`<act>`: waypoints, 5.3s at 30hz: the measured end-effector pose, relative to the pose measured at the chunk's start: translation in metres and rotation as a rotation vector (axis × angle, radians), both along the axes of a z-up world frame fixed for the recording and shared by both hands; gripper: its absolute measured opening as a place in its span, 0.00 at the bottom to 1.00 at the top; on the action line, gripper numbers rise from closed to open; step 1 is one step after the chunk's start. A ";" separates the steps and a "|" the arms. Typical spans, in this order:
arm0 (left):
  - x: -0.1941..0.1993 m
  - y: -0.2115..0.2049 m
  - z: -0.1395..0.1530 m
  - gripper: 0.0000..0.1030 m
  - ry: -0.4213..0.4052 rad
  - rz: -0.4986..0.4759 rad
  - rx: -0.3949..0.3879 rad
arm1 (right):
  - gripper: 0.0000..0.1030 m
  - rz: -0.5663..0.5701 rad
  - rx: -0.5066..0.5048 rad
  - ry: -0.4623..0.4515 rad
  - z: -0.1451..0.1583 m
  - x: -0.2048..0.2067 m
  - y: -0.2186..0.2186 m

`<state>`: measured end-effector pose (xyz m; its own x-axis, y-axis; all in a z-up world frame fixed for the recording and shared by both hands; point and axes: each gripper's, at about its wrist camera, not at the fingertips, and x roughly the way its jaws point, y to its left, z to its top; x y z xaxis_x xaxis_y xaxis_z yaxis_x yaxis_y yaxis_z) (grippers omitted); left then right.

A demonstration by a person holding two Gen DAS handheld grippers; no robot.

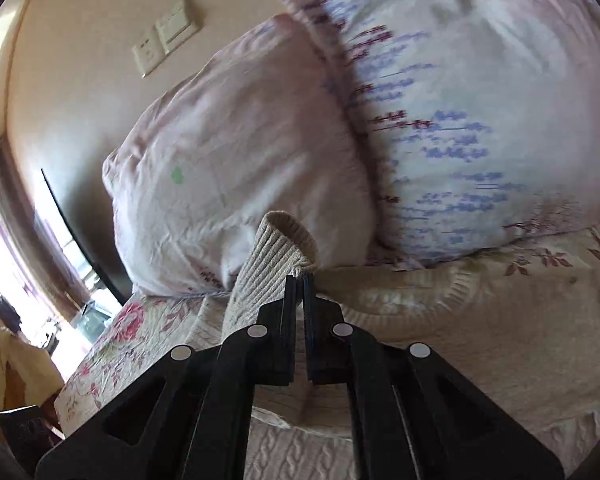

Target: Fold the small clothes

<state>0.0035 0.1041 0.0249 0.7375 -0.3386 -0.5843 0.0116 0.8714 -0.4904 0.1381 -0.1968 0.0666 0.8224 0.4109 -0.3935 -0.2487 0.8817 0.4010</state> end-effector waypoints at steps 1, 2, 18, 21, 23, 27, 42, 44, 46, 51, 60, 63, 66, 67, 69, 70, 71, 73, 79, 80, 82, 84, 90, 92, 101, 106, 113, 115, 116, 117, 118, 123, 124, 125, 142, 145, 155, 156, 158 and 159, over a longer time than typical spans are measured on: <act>0.002 -0.001 -0.001 0.80 -0.001 -0.007 -0.004 | 0.03 -0.066 0.006 0.023 -0.007 -0.006 -0.024; 0.004 -0.003 -0.001 0.80 -0.003 -0.012 -0.004 | 0.03 -0.115 0.010 0.061 -0.017 -0.009 -0.045; 0.010 -0.018 -0.012 0.83 0.017 -0.036 0.047 | 0.39 -0.092 0.200 0.440 -0.097 0.032 -0.100; 0.011 -0.018 -0.013 0.84 0.019 -0.039 0.045 | 0.38 -0.075 0.148 0.460 -0.103 0.034 -0.088; 0.012 -0.018 -0.013 0.85 0.020 -0.041 0.041 | 0.10 -0.033 0.133 0.451 -0.104 0.034 -0.081; 0.014 -0.020 -0.013 0.87 0.021 -0.049 0.045 | 0.09 -0.066 0.118 0.354 -0.085 0.027 -0.084; -0.002 0.001 0.006 0.88 -0.030 -0.065 0.036 | 0.57 -0.141 0.054 0.369 -0.064 -0.031 -0.125; -0.007 0.016 0.013 0.88 -0.042 -0.047 0.063 | 0.57 -0.130 0.049 0.360 -0.056 -0.056 -0.134; -0.012 0.032 0.014 0.88 -0.034 -0.033 0.078 | 0.57 -0.127 0.075 0.369 -0.054 -0.080 -0.144; -0.015 0.058 -0.002 0.76 0.062 -0.050 0.046 | 0.54 -0.144 0.151 0.448 -0.068 -0.133 -0.166; -0.037 0.057 -0.019 0.58 0.138 -0.169 -0.091 | 0.41 -0.034 0.361 0.530 -0.101 -0.189 -0.178; -0.049 0.051 -0.020 0.51 0.153 -0.204 -0.124 | 0.35 0.066 0.401 0.543 -0.106 -0.200 -0.164; -0.061 0.046 -0.023 0.45 0.178 -0.238 -0.174 | 0.35 0.169 0.450 0.560 -0.110 -0.207 -0.149; -0.065 0.043 -0.024 0.45 0.183 -0.248 -0.182 | 0.34 0.194 0.449 0.562 -0.110 -0.209 -0.144; -0.070 0.039 -0.025 0.42 0.194 -0.263 -0.198 | 0.34 0.220 0.422 0.560 -0.110 -0.210 -0.135; -0.073 0.038 -0.025 0.42 0.189 -0.261 -0.199 | 0.33 0.221 0.415 0.558 -0.110 -0.211 -0.133; -0.074 0.037 -0.025 0.42 0.190 -0.261 -0.200 | 0.32 0.223 0.418 0.554 -0.110 -0.211 -0.132; -0.074 0.037 -0.025 0.42 0.192 -0.256 -0.206 | 0.29 0.216 0.433 0.551 -0.111 -0.212 -0.134; -0.074 0.032 -0.024 0.39 0.197 -0.264 -0.178 | 0.29 0.213 0.406 0.541 -0.110 -0.213 -0.135; -0.073 0.030 -0.024 0.32 0.205 -0.273 -0.172 | 0.28 0.215 0.400 0.538 -0.110 -0.214 -0.135; -0.071 0.027 -0.027 0.19 0.222 -0.282 -0.146 | 0.24 0.218 0.379 0.529 -0.110 -0.213 -0.133; -0.071 0.024 -0.027 0.11 0.225 -0.285 -0.112 | 0.16 0.218 0.354 0.521 -0.109 -0.212 -0.131; -0.068 0.022 -0.023 0.07 0.201 -0.285 -0.075 | 0.08 0.202 0.319 0.458 -0.101 -0.210 -0.131; -0.066 0.023 -0.017 0.07 0.171 -0.287 -0.061 | 0.07 0.195 0.289 0.418 -0.093 -0.209 -0.130; -0.035 0.033 0.030 0.06 -0.009 -0.219 0.023 | 0.07 0.095 0.161 0.163 -0.040 -0.185 -0.125; 0.003 0.040 0.058 0.06 -0.085 -0.135 0.048 | 0.06 0.054 0.118 0.033 -0.008 -0.156 -0.123; 0.070 0.030 0.080 0.06 -0.144 -0.056 0.107 | 0.06 -0.014 0.015 -0.085 0.021 -0.104 -0.106; 0.090 0.029 0.082 0.06 -0.160 -0.032 0.098 | 0.06 -0.052 -0.007 -0.099 0.022 -0.084 -0.104; 0.100 0.028 0.083 0.06 -0.164 -0.017 0.093 | 0.06 -0.072 -0.020 -0.104 0.020 -0.073 -0.103; 0.110 0.028 0.083 0.06 -0.165 -0.004 0.087 | 0.06 -0.091 -0.028 -0.104 0.018 -0.063 -0.102; 0.120 0.027 0.081 0.06 -0.163 0.008 0.080 | 0.06 -0.105 -0.025 -0.095 0.015 -0.051 -0.102; 0.166 0.021 0.061 0.06 -0.107 0.056 0.060 | 0.06 -0.184 0.040 0.004 -0.010 0.003 -0.106; 0.174 0.021 0.056 0.06 -0.098 0.065 0.051 | 0.06 -0.196 0.057 0.026 -0.015 0.012 -0.107; 0.180 0.022 0.052 0.06 -0.089 0.075 0.042 | 0.06 -0.211 0.074 0.050 -0.020 0.020 -0.107; 0.226 0.031 -0.011 0.07 0.088 0.191 -0.079 | 0.07 -0.264 0.376 0.311 -0.097 0.074 -0.136; 0.233 0.023 -0.013 0.09 0.082 0.208 -0.067 | 0.20 -0.229 0.416 0.305 -0.097 0.078 -0.140; 0.244 -0.014 -0.002 0.58 0.004 0.133 -0.006 | 0.80 -0.173 0.411 0.173 -0.078 0.074 -0.140; 0.245 -0.015 -0.002 0.59 0.003 0.130 -0.006 | 0.80 -0.173 0.422 0.183 -0.080 0.077 -0.142; 0.246 -0.015 -0.003 0.60 0.000 0.126 -0.027 | 0.81 -0.183 0.420 0.195 -0.082 0.078 -0.144; 0.246 -0.015 -0.003 0.62 -0.001 0.124 -0.045 | 0.82 -0.186 0.421 0.199 -0.083 0.079 -0.145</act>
